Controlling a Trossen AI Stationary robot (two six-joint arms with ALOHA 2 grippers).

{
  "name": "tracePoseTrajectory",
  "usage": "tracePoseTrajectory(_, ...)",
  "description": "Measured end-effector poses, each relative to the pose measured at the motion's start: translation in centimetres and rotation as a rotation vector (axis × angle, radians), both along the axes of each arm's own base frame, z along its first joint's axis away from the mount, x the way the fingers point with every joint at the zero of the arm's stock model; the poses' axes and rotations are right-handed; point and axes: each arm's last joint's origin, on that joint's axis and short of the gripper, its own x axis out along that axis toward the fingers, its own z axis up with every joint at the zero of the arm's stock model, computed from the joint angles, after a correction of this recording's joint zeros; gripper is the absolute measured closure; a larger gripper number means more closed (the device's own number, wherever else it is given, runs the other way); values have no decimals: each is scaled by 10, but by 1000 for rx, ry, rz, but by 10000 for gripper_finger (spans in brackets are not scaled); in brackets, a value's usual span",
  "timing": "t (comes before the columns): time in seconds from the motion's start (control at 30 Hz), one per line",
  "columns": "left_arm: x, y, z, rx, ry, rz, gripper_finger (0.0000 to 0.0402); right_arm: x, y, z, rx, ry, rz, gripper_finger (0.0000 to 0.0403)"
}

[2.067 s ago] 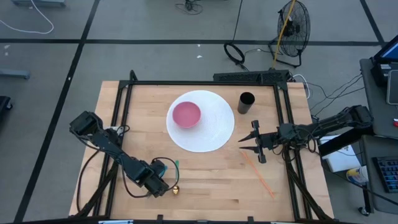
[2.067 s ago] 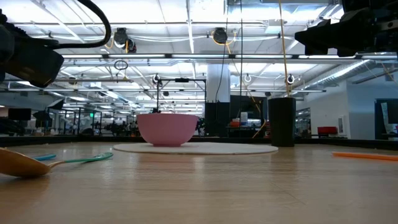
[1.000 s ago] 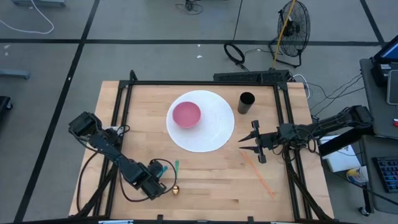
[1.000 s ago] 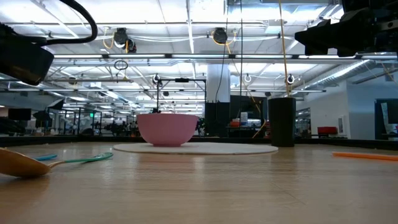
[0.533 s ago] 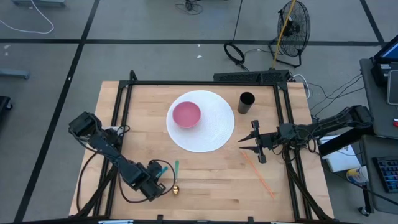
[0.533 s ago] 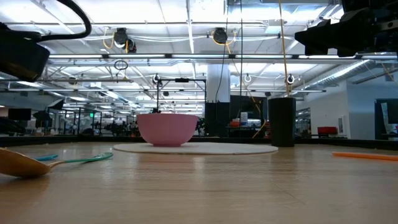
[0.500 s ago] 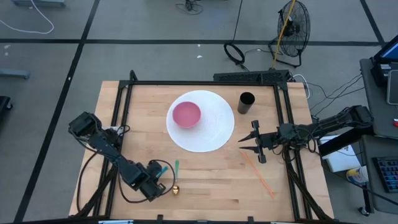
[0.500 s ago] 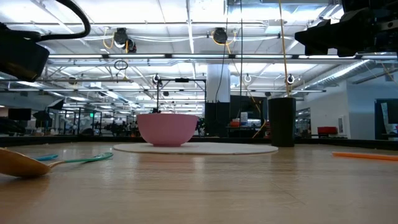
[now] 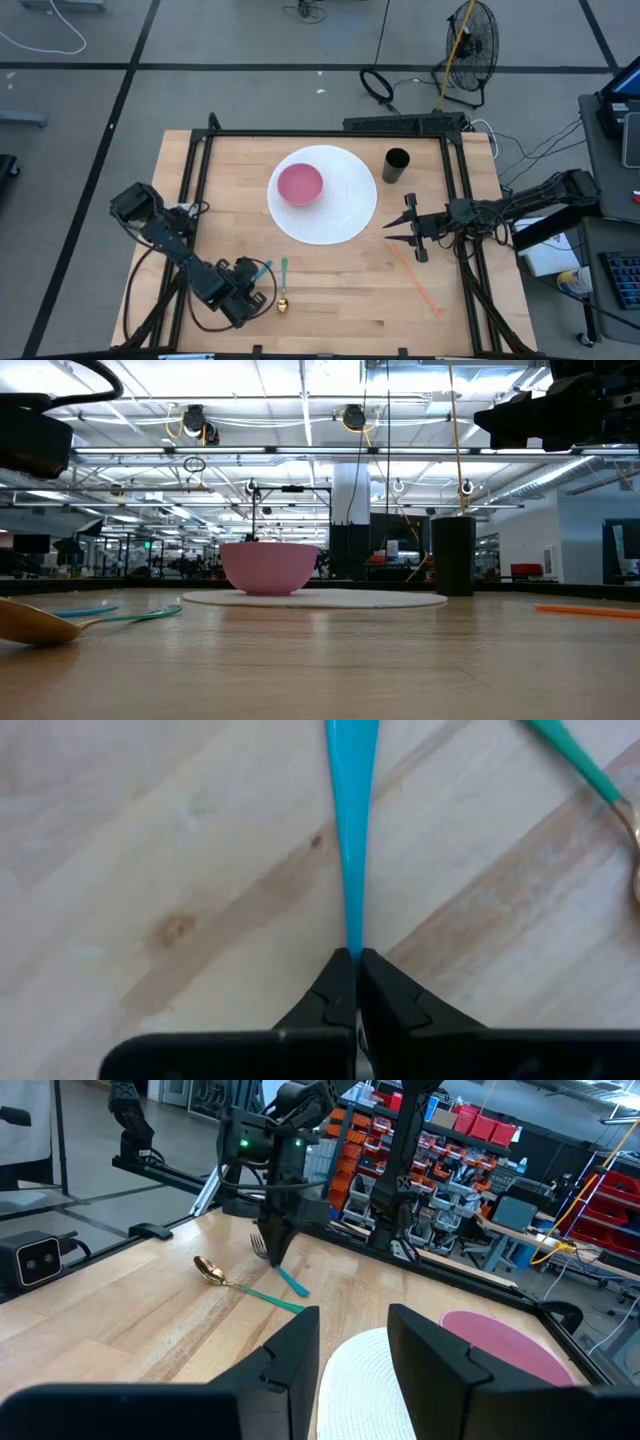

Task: Pick & Place Utensil
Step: Put the blue fork into the pink bowl

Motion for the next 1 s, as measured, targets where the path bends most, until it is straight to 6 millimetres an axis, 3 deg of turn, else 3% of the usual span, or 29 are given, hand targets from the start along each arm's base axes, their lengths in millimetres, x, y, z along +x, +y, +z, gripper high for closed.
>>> tracePoseTrajectory(0.27, -5, -1, 12, 66, -129, -10, 400, 0, 0, 0, 0, 0, 0, 287)
tracePoseTrajectory(0.8, -3, 1, 16, 178, -230, -33, 401, 0, 0, 0, 0, 0, 0, 287)
tracePoseTrajectory(1.0, -2, 8, 33, 295, -380, -44, 401, 0, 0, 0, 0, 0, 0, 287)
